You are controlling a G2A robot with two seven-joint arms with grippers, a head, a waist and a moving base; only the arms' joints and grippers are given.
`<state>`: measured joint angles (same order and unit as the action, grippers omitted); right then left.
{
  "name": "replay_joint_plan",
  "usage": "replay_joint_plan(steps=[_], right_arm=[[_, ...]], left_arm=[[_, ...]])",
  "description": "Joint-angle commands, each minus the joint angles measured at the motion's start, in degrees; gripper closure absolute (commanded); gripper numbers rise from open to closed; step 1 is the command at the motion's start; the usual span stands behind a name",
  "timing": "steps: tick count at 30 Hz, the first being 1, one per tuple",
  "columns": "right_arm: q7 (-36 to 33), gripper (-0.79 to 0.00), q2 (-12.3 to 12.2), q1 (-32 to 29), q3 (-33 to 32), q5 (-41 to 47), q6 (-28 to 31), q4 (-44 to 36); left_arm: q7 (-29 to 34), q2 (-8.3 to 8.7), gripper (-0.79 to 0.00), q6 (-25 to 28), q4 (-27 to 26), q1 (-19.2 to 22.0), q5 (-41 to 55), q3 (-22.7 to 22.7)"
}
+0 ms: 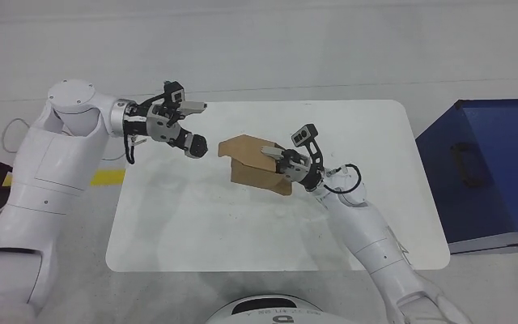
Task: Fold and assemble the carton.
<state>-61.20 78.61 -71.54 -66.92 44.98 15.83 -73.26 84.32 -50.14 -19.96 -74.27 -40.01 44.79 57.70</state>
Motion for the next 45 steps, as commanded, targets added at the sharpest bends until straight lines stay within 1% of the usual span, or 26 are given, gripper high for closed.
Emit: replay_joint_plan(steps=[1,2,6,12,20,25,29,34,40,45], right_arm=[[0.29,0.000,0.01,0.16,0.22,-0.18,-0.27,0.07],[0.66,0.000,0.03,0.30,0.40,-0.49,-0.34,0.16],[2.07,0.000,0.12,0.64,1.14,-1.48,-0.37,0.18],[2.82,0.000,0.09,0.50,1.53,-2.04,-0.01,-0.20],[2.98,0.000,0.01,0.89,1.72,-1.93,-0.67,0.09],[3.24,0.000,0.03,1.18,2.04,-1.95,-0.76,0.37],[3.34,0.000,0.01,1.15,2.20,-2.01,-0.53,0.29],[3.27,0.000,-0.05,1.05,2.32,-2.09,-0.46,0.07],[3.15,0.000,-0.08,1.10,2.55,-2.09,-0.41,-0.03],[3.19,0.000,-0.13,1.00,2.76,-2.35,-0.35,-0.26]], left_arm=[[0.07,0.05,-0.634,0.07,-0.32,-0.12,0.94,0.35],[-0.11,0.05,-0.622,-0.11,-1.05,-0.10,0.24,0.09],[-1.45,-0.26,-0.637,-1.12,-3.14,0.06,-1.72,-1.67],[-3.29,-1.05,-0.606,-1.15,-2.58,0.98,-3.69,-4.13],[-3.37,-1.03,-0.616,-0.18,-0.38,1.43,-5.28,-3.73],[-3.42,-1.09,-0.616,-0.22,-1.15,1.19,-7.01,-4.42],[-3.62,-1.17,-0.597,-0.40,-1.44,1.21,-8.83,-5.18],[-4.04,-1.25,-0.600,-0.32,-1.48,1.18,-9.88,-5.53],[-4.42,-1.48,-0.570,-0.24,-2.39,0.89,-10.57,-6.27],[-4.67,-1.80,-0.483,-0.34,-3.08,0.81,-10.71,-7.06]])
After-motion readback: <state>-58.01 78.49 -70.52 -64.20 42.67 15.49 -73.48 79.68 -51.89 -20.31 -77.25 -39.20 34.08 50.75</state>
